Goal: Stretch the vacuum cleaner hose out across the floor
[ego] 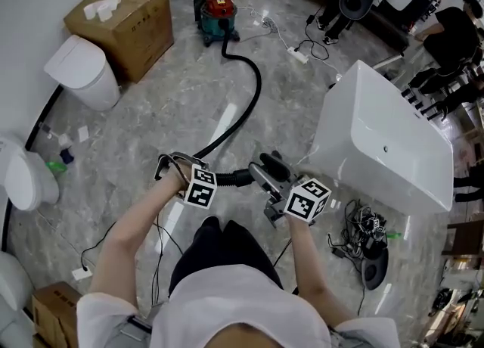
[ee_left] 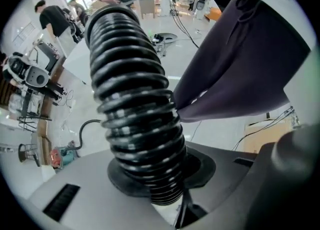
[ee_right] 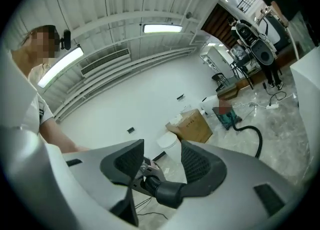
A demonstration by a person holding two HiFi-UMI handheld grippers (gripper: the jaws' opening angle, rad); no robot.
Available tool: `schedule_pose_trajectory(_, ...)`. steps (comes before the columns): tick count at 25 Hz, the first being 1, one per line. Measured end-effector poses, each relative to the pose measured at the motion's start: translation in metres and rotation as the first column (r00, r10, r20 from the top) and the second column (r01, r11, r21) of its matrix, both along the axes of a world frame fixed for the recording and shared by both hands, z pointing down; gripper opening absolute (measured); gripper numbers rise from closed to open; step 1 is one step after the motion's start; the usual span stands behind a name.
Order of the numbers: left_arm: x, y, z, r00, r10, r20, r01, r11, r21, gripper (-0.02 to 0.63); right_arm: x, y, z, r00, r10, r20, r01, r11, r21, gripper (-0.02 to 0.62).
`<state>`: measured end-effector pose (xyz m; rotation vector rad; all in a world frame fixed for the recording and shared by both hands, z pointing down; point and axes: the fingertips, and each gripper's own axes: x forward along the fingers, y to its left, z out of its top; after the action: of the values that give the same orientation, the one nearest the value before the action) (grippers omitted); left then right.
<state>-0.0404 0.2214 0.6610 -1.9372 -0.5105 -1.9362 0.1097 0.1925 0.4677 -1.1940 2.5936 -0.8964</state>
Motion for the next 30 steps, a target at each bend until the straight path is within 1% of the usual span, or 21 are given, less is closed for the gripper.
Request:
schedule_pose_trajectory(2,0.003,0.007,0.006,0.999,0.027,0.016,-0.027,1.0,0.006,0.121,-0.009,0.007,0.009,0.999,-0.048,-0.011,0.048,0.999,-0.024,0.225)
schedule_pose_trajectory(3,0.005,0.009,0.008,1.0,0.026,0.014,-0.026,1.0,0.006,0.121,-0.015,0.011,0.015,0.996,-0.081,-0.032,0.08,0.996,-0.035,0.225)
schedule_pose_trajectory(5,0.01,0.013,0.01,1.0,-0.01,-0.015,0.01,1.0,-0.003,0.121,-0.025,0.019,0.024,0.989,-0.127,-0.073,0.124,0.991,-0.051,0.225)
schedule_pose_trajectory(6,0.012,0.014,0.009,0.998,-0.044,-0.037,0.044,0.999,-0.015,0.121,-0.028,0.021,0.026,0.989,-0.129,-0.075,0.125,0.991,-0.055,0.225)
schedule_pose_trajectory(9,0.02,0.017,0.008,0.98,-0.169,-0.103,0.163,0.985,-0.065,0.122,-0.024,0.024,0.026,0.996,-0.088,-0.019,0.087,0.994,-0.069,0.225)
schedule_pose_trajectory(11,0.021,0.021,0.011,0.967,-0.224,-0.119,0.214,0.972,-0.093,0.121,-0.022,0.027,0.027,0.998,-0.068,-0.002,0.068,0.995,-0.079,0.225)
schedule_pose_trajectory(15,0.014,0.039,0.027,0.957,-0.263,-0.119,0.247,0.96,-0.134,0.123,-0.023,0.038,0.036,0.999,-0.028,0.018,0.029,0.995,-0.1,0.225)
schedule_pose_trajectory(18,0.014,0.061,0.041,0.945,-0.301,-0.131,0.278,0.946,-0.165,0.123,-0.018,0.052,0.046,0.999,0.007,0.031,-0.003,0.993,-0.122,0.225)
schedule_pose_trajectory(24,0.023,0.1,0.048,0.923,-0.357,-0.144,0.328,0.925,-0.192,0.123,-0.008,0.085,0.061,0.996,0.033,0.078,-0.021,0.989,-0.148,0.225)
schedule_pose_trajectory(25,0.025,0.106,0.048,0.913,-0.378,-0.155,0.346,0.917,-0.199,0.123,-0.008,0.09,0.062,0.996,0.031,0.086,-0.018,0.989,-0.147,0.225)
schedule_pose_trajectory(26,0.028,0.113,0.048,0.896,-0.409,-0.171,0.373,0.904,-0.21,0.123,-0.009,0.095,0.062,0.995,0.026,0.094,-0.013,0.989,-0.144,0.225)
schedule_pose_trajectory(27,0.033,0.119,0.048,0.871,-0.452,-0.191,0.409,0.884,-0.227,0.123,-0.01,0.102,0.062,0.994,0.019,0.104,-0.004,0.99,-0.14,0.225)
schedule_pose_trajectory(28,0.038,0.125,0.048,0.836,-0.506,-0.212,0.454,0.855,-0.251,0.123,-0.011,0.109,0.061,0.993,0.008,0.115,0.007,0.991,-0.135,0.225)
schedule_pose_trajectory(29,0.043,0.13,0.047,0.788,-0.569,-0.235,0.505,0.816,-0.281,0.123,-0.011,0.118,0.06,0.992,-0.003,0.126,0.019,0.991,-0.132,0.225)
schedule_pose_trajectory(30,0.049,0.133,0.046,0.724,-0.639,-0.26,0.56,0.764,-0.32,0.123,-0.011,0.127,0.059,0.991,-0.012,0.135,0.03,0.991,-0.13,0.225)
